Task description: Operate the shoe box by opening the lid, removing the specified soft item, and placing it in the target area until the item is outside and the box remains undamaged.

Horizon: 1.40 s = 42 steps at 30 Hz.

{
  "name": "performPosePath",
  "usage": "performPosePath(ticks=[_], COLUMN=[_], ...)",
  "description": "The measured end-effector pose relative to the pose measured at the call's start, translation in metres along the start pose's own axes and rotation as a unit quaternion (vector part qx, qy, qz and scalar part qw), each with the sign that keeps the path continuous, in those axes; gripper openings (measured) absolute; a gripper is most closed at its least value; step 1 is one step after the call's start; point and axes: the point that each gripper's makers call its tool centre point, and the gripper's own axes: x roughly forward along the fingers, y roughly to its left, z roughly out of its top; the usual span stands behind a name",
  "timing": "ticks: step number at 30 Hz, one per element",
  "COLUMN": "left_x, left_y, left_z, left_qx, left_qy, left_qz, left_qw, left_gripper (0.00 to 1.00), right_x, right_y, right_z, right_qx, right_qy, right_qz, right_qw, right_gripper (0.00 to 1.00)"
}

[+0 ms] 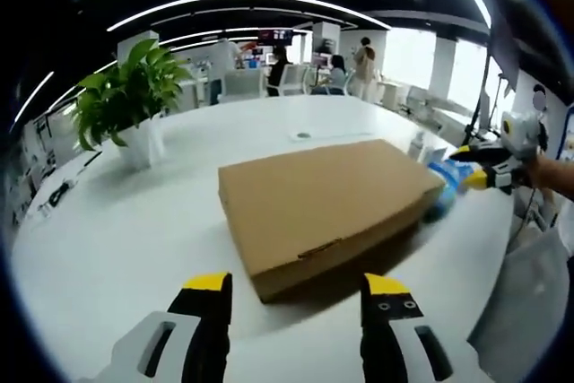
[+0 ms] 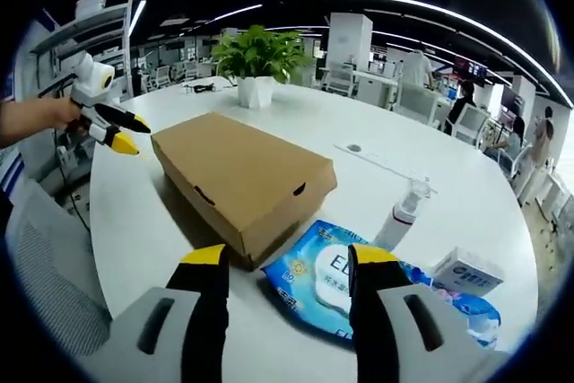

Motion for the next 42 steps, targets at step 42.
performPosePath(ticks=[42], left_x=[-0.087], left_y=[-0.086], left_z=[-0.008], left_qx=[0.046], left_qy=[-0.089], left_qz=[-0.021], left_qw=[0.9947], left_gripper=[0.92], right_x=[-0.140], right_y=[-0.014], right_z=[-0.067], right_qx=[0.027], right_qy=[0.001], right_qz=[-0.076], right_qw=[0.9968], right_gripper=[0.91])
